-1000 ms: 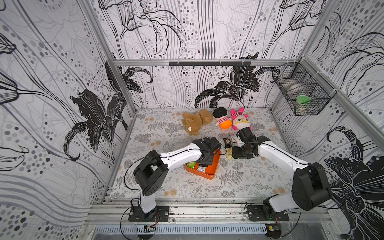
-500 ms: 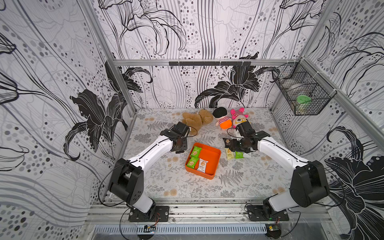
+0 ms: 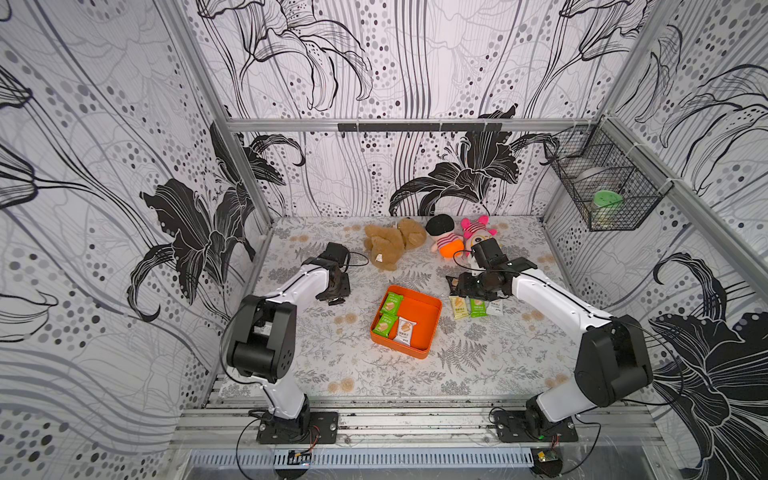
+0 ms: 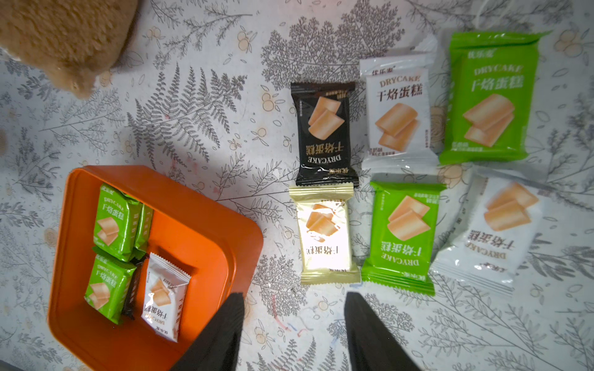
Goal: Take the cookies out of the storage box
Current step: Place the cookie at the center of the board.
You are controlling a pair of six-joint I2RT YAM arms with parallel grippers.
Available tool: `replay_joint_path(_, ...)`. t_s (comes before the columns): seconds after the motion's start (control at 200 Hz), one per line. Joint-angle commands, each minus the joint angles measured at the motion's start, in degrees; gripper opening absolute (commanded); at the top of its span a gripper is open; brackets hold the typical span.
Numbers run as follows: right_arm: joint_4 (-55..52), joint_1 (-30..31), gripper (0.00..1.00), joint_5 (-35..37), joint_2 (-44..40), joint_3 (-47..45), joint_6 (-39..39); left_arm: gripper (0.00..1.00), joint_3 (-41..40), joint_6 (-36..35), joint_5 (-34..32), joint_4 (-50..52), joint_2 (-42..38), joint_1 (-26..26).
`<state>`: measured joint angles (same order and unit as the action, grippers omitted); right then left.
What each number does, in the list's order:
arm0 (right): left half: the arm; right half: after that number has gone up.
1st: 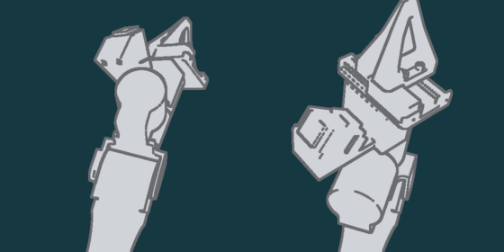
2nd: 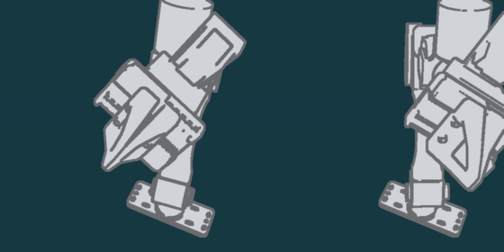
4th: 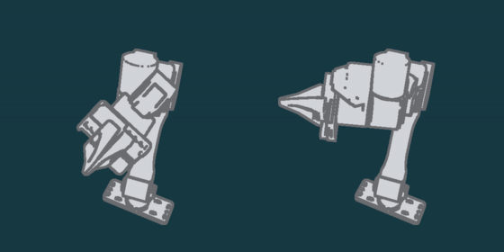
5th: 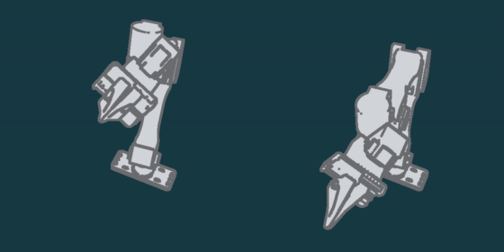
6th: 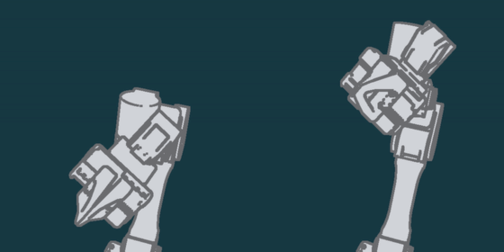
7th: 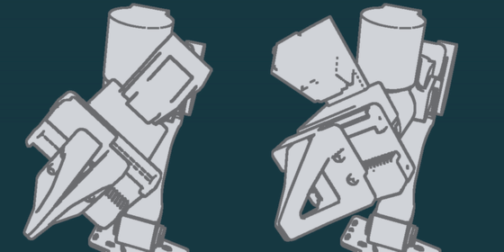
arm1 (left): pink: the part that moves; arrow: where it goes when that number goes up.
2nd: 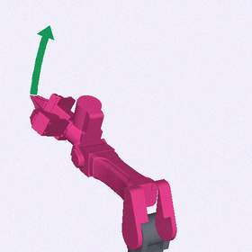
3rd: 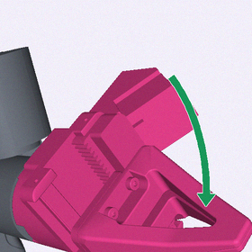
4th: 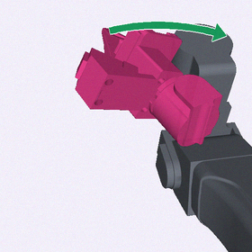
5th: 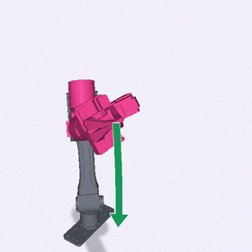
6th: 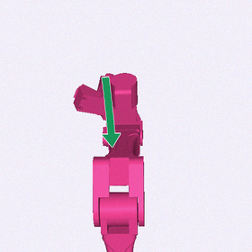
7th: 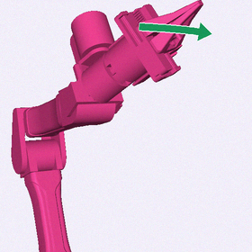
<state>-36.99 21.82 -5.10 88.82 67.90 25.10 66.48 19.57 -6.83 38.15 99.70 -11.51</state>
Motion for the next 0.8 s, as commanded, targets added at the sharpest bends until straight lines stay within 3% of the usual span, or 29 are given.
replay_joint_path(0.0, -2.53, -0.20, 0.56, 1.37, 1.09, 2.53, 0.84, 0.47, -0.21, -1.86, -0.69, -4.34, 2.75, 0.08)
replay_joint_path(0.546, -4.68, -0.20, 0.56, 2.44, 4.10, 6.59, -0.26, 0.50, 3.47, -3.28, -0.93, -3.82, 10.13, 0.17)
replay_joint_path(0.796, -5.28, -0.27, 0.56, 1.95, 5.18, 9.30, -1.77, 0.78, 5.21, -2.07, -4.12, -1.10, 8.53, 0.15)
